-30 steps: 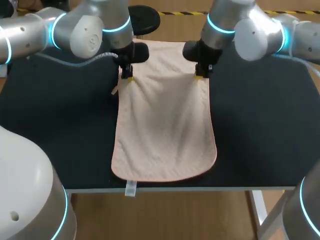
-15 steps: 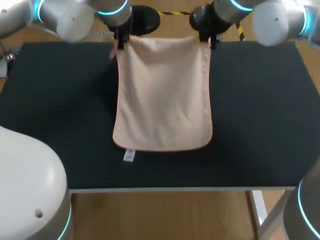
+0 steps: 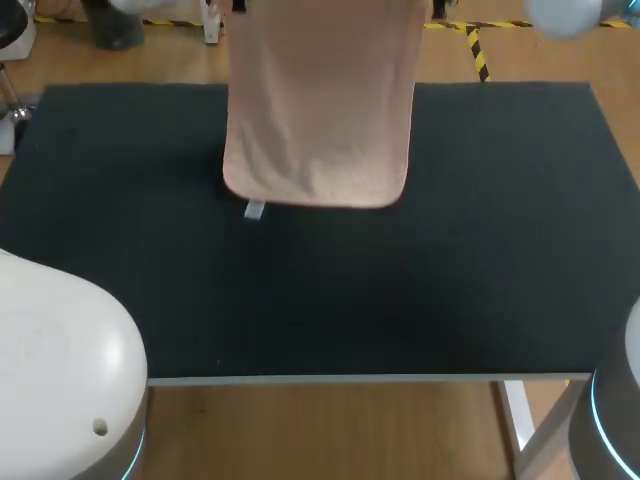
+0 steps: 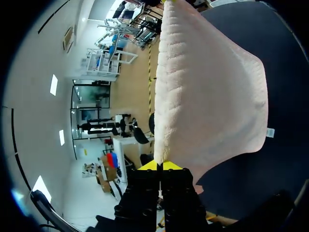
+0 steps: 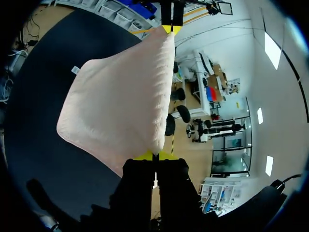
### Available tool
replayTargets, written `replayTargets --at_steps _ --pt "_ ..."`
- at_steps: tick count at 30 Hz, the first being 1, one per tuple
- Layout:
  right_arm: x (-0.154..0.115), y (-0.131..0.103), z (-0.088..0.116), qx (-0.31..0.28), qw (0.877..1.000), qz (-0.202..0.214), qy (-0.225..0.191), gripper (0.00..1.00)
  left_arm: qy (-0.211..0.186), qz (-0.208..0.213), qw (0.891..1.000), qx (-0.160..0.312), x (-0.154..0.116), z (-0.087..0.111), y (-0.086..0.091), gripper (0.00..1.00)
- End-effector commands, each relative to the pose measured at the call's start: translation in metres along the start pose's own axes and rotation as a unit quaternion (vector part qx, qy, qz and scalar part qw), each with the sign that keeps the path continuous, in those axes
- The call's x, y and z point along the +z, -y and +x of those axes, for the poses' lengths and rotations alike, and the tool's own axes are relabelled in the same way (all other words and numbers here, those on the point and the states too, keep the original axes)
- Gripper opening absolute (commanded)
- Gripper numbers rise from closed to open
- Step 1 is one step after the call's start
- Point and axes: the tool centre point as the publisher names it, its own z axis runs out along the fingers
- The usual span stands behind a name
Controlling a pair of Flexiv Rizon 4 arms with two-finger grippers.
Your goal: Fold the towel
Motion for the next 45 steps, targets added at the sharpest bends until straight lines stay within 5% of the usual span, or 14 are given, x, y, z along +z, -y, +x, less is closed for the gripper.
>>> replayTargets --at_steps 1,7,12,22,31,37,45 --pt "-0.013 -0.002 -0.029 -0.002 1.0 0.002 0.018 0.0 0.014 -0.017 1.0 -0.002 -0.018 -0.018 0.002 0.0" --pt "-0.024 -0.006 -0.062 -0.004 0.998 -0.001 0.06 0.0 0.041 -0.018 0.999 -0.003 -0.026 -0.045 0.004 0.0" --pt "-0.026 -0.005 -0.053 -0.005 0.998 -0.002 0.059 0.0 0.041 -0.021 0.999 0.009 -0.029 -0.044 0.009 0.0" --pt "-0.025 -0.004 0.038 0.004 1.0 -0.012 -0.027 0.0 -0.05 0.012 0.999 -0.011 -0.025 0.056 0.017 0.0" --pt "-0.048 -0.021 0.126 0.029 0.995 -0.041 -0.081 0.0 -0.105 0.026 0.994 -0.032 -0.064 0.147 0.024 0.0" --pt "-0.049 -0.02 0.163 0.042 0.992 -0.039 -0.109 0.0 -0.147 0.032 0.988 -0.04 -0.073 0.195 0.031 0.0" --pt "-0.019 -0.01 0.202 0.072 0.984 -0.016 -0.16 0.0 -0.217 0.03 0.974 -0.06 -0.037 0.235 0.032 0.0"
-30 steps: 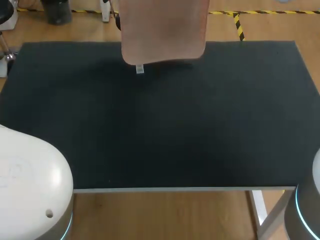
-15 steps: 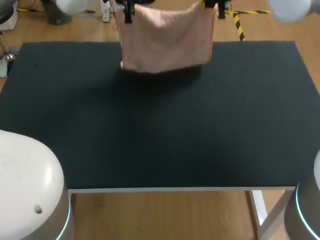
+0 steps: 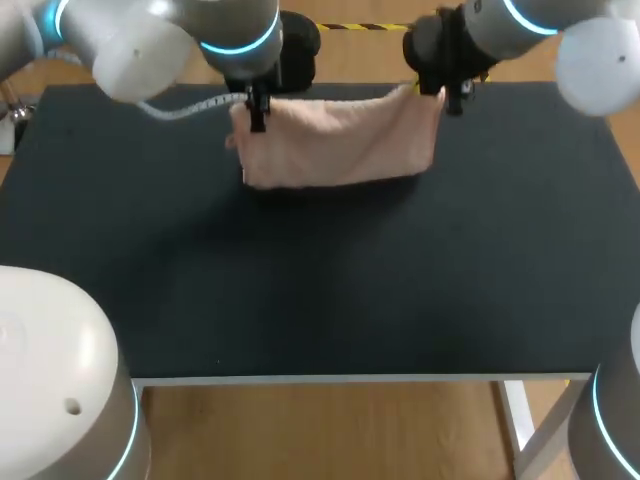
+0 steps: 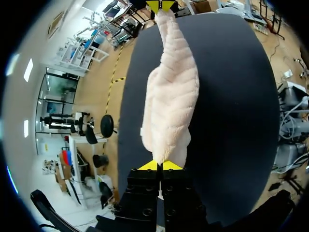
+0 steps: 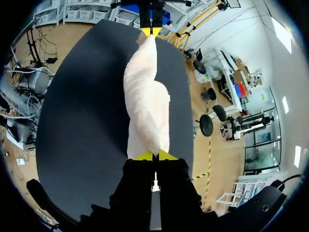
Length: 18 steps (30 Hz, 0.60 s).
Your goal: Fold the towel
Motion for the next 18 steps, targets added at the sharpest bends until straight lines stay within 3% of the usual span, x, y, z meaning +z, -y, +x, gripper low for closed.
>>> replayTargets --at_steps 1,10,18 --pt "0.026 0.005 0.003 0.015 1.0 0.005 -0.018 0.0 -0.035 0.0 0.999 -0.002 0.035 -0.004 0.003 0.0" --pt "0.093 0.024 0.015 0.058 0.993 0.032 -0.099 0.0 -0.119 -0.024 0.993 -0.004 0.11 -0.008 0.0 0.0" --pt "0.154 0.046 -0.008 0.089 0.986 0.062 -0.124 0.0 -0.157 -0.03 0.987 0.016 0.176 -0.032 0.0 0.0"
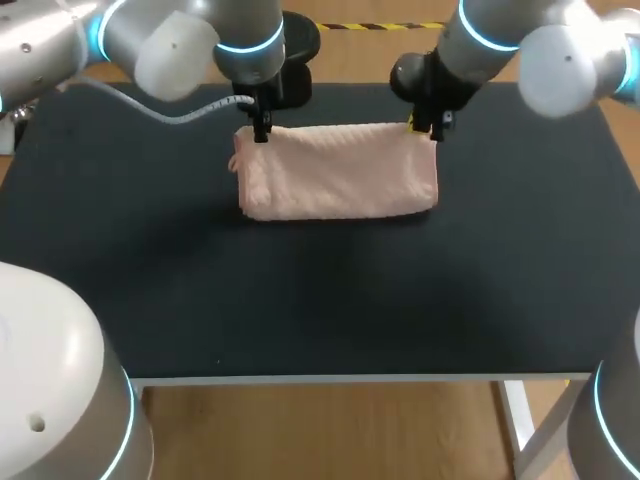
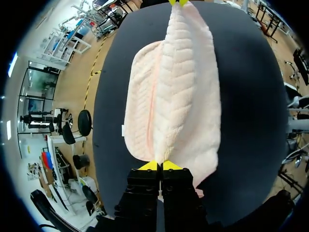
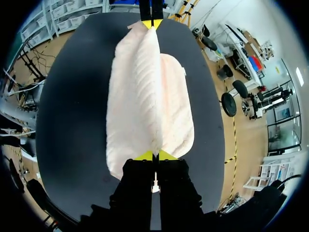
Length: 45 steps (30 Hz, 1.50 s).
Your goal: Fold the towel
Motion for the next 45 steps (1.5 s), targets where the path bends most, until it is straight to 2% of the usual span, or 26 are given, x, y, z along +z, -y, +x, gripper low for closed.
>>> replayTargets --at_steps 1,7,15,19,25,26,27,28,31,35,41,45 --pt "0.055 -0.005 -0.035 0.011 0.999 0.017 -0.034 0.0 -0.071 -0.005 0.997 0.005 0.06 -0.03 0.01 0.0" --pt "0.08 0.001 -0.062 0.032 0.999 0.028 -0.031 0.0 -0.079 -0.003 0.997 0.004 0.084 -0.057 0.007 0.0" --pt "0.094 0.009 -0.09 0.053 0.998 0.042 -0.014 0.0 -0.081 0.004 0.997 0.003 0.1 -0.086 0.005 0.0" --pt "0.098 0.011 -0.101 0.058 0.997 0.045 -0.009 0.0 -0.084 0.003 0.996 0.002 0.105 -0.095 0.003 0.0" --pt "0.105 0.011 -0.108 0.059 0.997 0.053 -0.01 0.0 -0.097 0.007 0.995 0.002 0.112 -0.097 0.003 0.0" --pt "0.106 0.012 -0.109 0.06 0.997 0.056 -0.012 0.04 -0.102 0.008 0.995 0.005 0.113 -0.097 0.003 0.15" --pt "0.107 0.012 -0.109 0.065 0.996 0.063 -0.014 0.45 -0.11 0.01 0.994 0.003 0.114 -0.097 0.003 0.47" --pt "0.107 0.012 -0.109 0.064 0.996 0.062 -0.011 1.0 -0.111 0.016 0.994 0.006 0.115 -0.098 0.003 1.0" --pt "0.105 0.014 -0.111 0.072 0.996 0.062 -0.004 1.0 -0.114 0.027 0.993 0.006 0.113 -0.098 -0.001 1.0" --pt "0.095 0.016 -0.112 0.074 0.995 0.062 0.027 1.0 -0.11 0.057 0.992 0.005 0.106 -0.096 -0.009 1.0" --pt "0.076 0.017 -0.107 0.065 0.995 0.053 0.046 1.0 -0.094 0.14 0.985 0.024 0.084 -0.084 -0.023 1.0" --pt "0.068 0.017 -0.101 0.06 0.996 0.051 0.048 1.0 -0.093 0.207 0.974 0.014 0.068 -0.07 -0.035 1.0"
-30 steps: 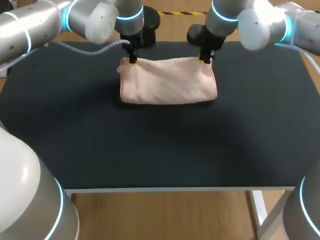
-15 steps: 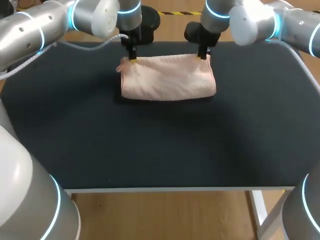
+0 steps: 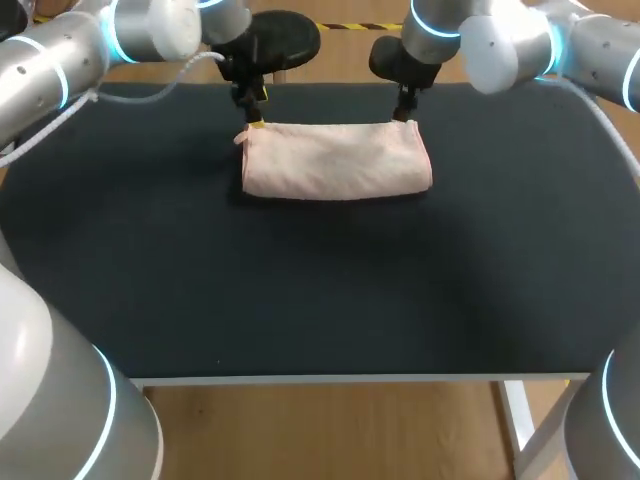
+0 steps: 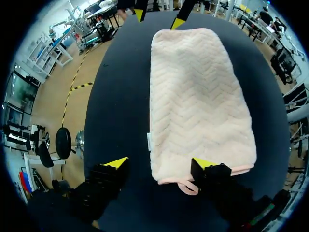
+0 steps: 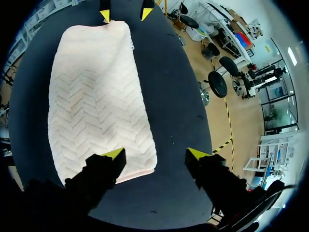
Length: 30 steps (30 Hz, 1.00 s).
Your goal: Fold the towel
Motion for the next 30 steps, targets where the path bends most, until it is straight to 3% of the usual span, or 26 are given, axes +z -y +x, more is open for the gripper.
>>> replayTargets --at_steps 1,13,30 --pt "-0.021 0.007 0.013 -0.002 1.0 -0.004 0.007 1.0 0.033 0.099 0.995 -0.003 -0.025 0.037 -0.021 1.0" --pt "-0.025 -0.001 0.038 -0.036 0.999 -0.029 -0.017 1.0 0.094 0.256 0.96 -0.065 -0.063 0.092 -0.05 1.0" --pt "-0.035 -0.002 0.066 -0.066 0.997 -0.026 -0.021 1.0 0.06 0.294 0.951 -0.069 -0.06 0.12 -0.062 1.0"
